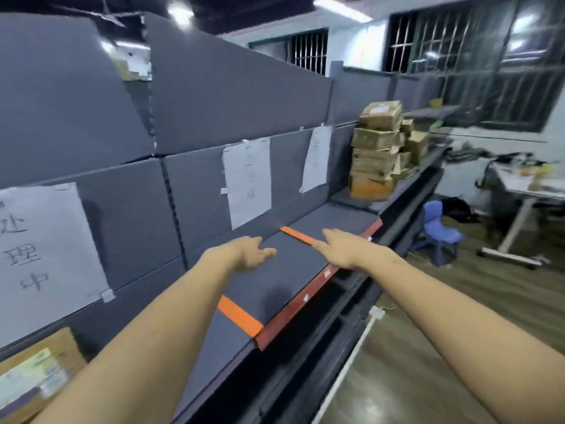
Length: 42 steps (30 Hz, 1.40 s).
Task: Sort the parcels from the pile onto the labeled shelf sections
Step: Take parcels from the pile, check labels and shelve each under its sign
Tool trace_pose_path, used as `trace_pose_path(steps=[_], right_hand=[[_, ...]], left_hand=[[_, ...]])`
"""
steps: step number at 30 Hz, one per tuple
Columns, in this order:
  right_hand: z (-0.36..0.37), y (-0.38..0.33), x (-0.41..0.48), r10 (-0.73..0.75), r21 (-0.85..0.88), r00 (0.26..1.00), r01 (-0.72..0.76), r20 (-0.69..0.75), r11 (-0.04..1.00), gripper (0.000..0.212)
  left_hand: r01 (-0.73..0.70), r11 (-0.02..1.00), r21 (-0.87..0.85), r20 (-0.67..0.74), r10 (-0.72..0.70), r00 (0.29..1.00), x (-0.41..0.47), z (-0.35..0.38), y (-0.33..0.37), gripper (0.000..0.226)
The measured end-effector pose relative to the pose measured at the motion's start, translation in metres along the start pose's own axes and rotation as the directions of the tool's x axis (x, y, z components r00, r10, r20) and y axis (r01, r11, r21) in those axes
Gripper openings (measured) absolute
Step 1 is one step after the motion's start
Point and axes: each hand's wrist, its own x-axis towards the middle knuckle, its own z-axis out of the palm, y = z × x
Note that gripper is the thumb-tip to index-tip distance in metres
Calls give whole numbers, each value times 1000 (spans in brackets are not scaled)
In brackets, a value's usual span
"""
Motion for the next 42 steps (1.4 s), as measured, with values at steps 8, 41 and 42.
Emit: trace_pose_path(steps=[8, 41, 42], right_hand=[[-53, 190, -20, 237, 36, 971, -236, -25, 971, 65], [-193, 685, 280, 447, 202, 888, -421, -104, 884, 51], [-195, 704, 294, 428, 211, 896, -399, -116, 892, 51]], left_hand=[[-250, 965, 83, 22, 249, 968, 96, 25, 198, 66], [-446, 892, 73, 145, 433, 890, 634, 46, 609, 72], [-429, 900, 79, 127, 418, 900, 649, 42, 622, 71]])
